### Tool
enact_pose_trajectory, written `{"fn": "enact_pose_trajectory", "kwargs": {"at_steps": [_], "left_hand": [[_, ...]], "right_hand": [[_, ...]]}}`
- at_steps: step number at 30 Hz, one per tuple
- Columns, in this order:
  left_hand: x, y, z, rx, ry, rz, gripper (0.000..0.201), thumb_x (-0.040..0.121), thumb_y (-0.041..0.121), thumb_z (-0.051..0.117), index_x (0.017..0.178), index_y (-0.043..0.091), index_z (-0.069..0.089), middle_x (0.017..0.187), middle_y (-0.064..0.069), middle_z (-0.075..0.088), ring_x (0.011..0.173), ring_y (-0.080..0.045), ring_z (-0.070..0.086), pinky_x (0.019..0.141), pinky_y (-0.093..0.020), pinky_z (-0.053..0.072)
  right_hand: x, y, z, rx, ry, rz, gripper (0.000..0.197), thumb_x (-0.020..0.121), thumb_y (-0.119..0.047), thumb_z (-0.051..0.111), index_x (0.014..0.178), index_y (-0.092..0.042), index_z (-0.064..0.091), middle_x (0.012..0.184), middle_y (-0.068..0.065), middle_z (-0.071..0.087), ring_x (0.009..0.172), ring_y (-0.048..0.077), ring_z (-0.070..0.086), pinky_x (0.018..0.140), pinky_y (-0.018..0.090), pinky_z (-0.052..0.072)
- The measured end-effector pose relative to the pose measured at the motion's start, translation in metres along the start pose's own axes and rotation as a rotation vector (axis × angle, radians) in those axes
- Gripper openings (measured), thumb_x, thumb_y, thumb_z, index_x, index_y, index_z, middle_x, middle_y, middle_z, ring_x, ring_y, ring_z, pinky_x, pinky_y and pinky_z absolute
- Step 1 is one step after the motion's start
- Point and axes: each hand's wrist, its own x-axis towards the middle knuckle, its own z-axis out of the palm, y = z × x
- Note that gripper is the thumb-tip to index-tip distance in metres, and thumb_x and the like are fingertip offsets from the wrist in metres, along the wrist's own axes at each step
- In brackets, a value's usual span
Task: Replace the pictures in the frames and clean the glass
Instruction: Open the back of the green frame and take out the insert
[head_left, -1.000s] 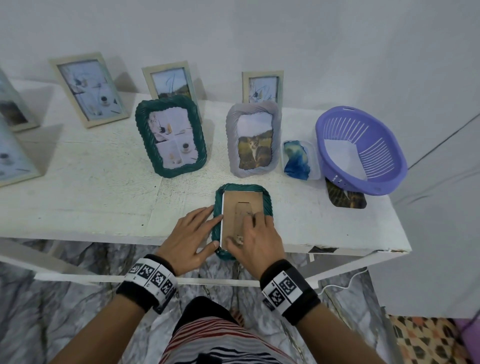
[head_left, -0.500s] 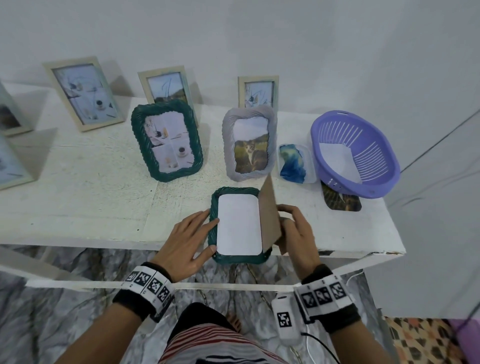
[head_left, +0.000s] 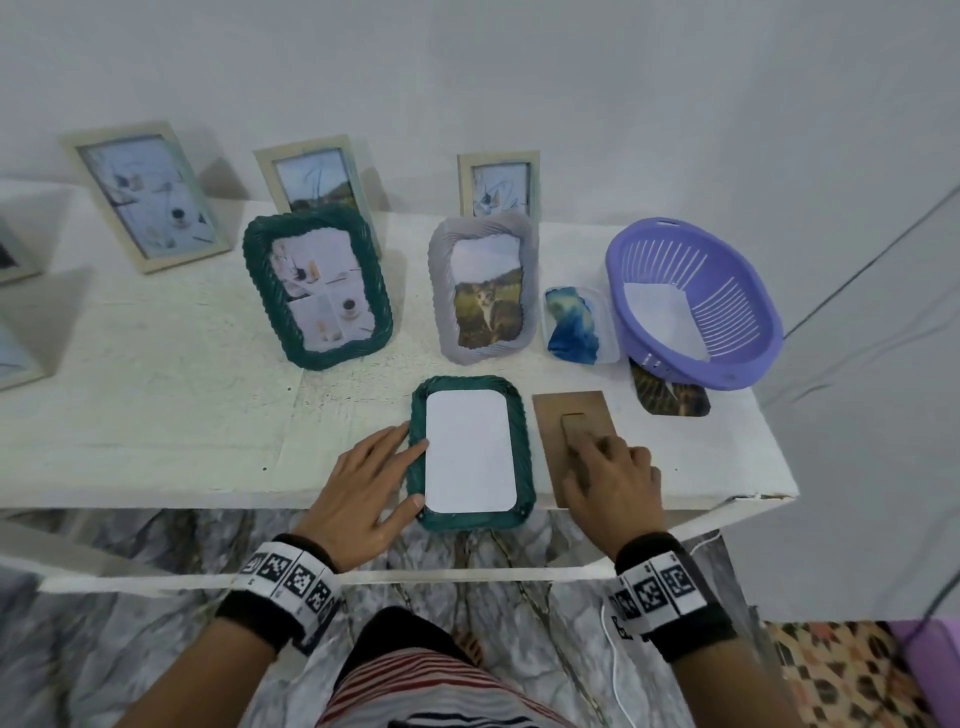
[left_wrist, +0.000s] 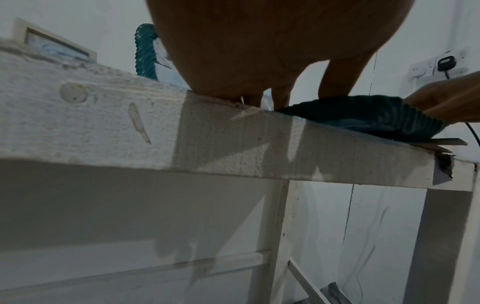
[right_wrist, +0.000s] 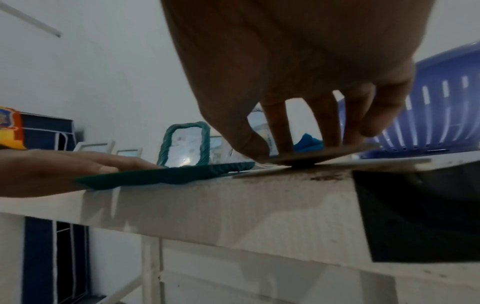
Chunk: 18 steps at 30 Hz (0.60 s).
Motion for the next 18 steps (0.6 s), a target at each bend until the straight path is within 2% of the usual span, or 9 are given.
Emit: {"fn": "enact_pose_trajectory", "kwargs": {"at_steps": [2,4,7,9,11,14,18], "left_hand": [[0.0,-0.001,0.0,0.004,0.004,0.0,0.065,0.098,0.061,0.026,0.154,0.029,0.026,0.161,0.005,0.018,0.147,-0.014,0.013,0.114,-0.032,0.014],[0.0,-0.001,0.001,0.006,0.008,-0.003,0.064,0.098,0.06,0.027,0.154,0.028,0.026,0.161,0.004,0.019,0.147,-0.015,0.014,0.114,-0.032,0.014],[0.0,0.0,0.001,0.01,0.009,-0.004,0.065,0.098,0.061,0.026,0.154,0.028,0.026,0.162,0.004,0.017,0.147,-0.014,0.013,0.115,-0.032,0.013],[0.0,0.0,0.001,0.012,0.008,-0.006,0.066,0.098,0.062,0.025,0.154,0.028,0.026,0.162,0.004,0.017,0.148,-0.015,0.013,0.115,-0.031,0.013],[0.0,0.0,0.001,0.011,0.007,-0.009,0.066,0.098,0.062,0.025,0.154,0.028,0.026,0.162,0.004,0.017,0.148,-0.016,0.014,0.114,-0.031,0.013],[0.0,0.002,0.0,0.015,0.007,-0.009,0.066,0.098,0.061,0.025,0.154,0.028,0.026,0.162,0.003,0.017,0.148,-0.015,0.013,0.114,-0.028,0.01],[0.0,0.003,-0.002,0.01,0.006,-0.008,0.067,0.097,0.062,0.024,0.154,0.027,0.026,0.162,0.003,0.017,0.148,-0.015,0.012,0.115,-0.027,0.009]], "right_hand": [[-0.003,-0.009,0.001,-0.08,0.022,0.045,0.044,0.074,-0.031,0.066,0.115,-0.016,0.063,0.111,0.02,0.058,0.09,0.04,0.051,0.073,0.046,0.045],[-0.004,-0.02,-0.001,-0.054,0.063,-0.006,0.042,0.075,-0.033,0.065,0.112,-0.014,0.063,0.119,0.022,0.055,0.097,0.042,0.051,0.076,0.049,0.047],[-0.002,-0.038,0.001,0.096,0.065,-0.279,0.037,0.082,-0.04,0.054,0.109,-0.017,0.063,0.117,0.015,0.057,0.102,0.04,0.053,0.083,0.047,0.049],[-0.002,-0.05,0.004,0.142,0.007,-0.439,0.038,0.081,-0.045,0.057,0.108,-0.019,0.066,0.114,0.009,0.058,0.099,0.034,0.053,0.081,0.043,0.05],[0.0,-0.059,0.006,0.106,-0.069,-0.526,0.042,0.077,-0.051,0.061,0.106,-0.022,0.069,0.112,0.005,0.06,0.094,0.032,0.053,0.078,0.042,0.05],[0.005,-0.065,0.008,0.048,-0.137,-0.552,0.047,0.073,-0.058,0.058,0.103,-0.024,0.07,0.109,0.001,0.06,0.089,0.029,0.051,0.074,0.044,0.051],[0.009,-0.066,0.009,0.049,-0.124,-0.573,0.041,0.074,-0.053,0.059,0.098,-0.022,0.071,0.102,0.002,0.062,0.088,0.029,0.053,0.069,0.042,0.051]]}}
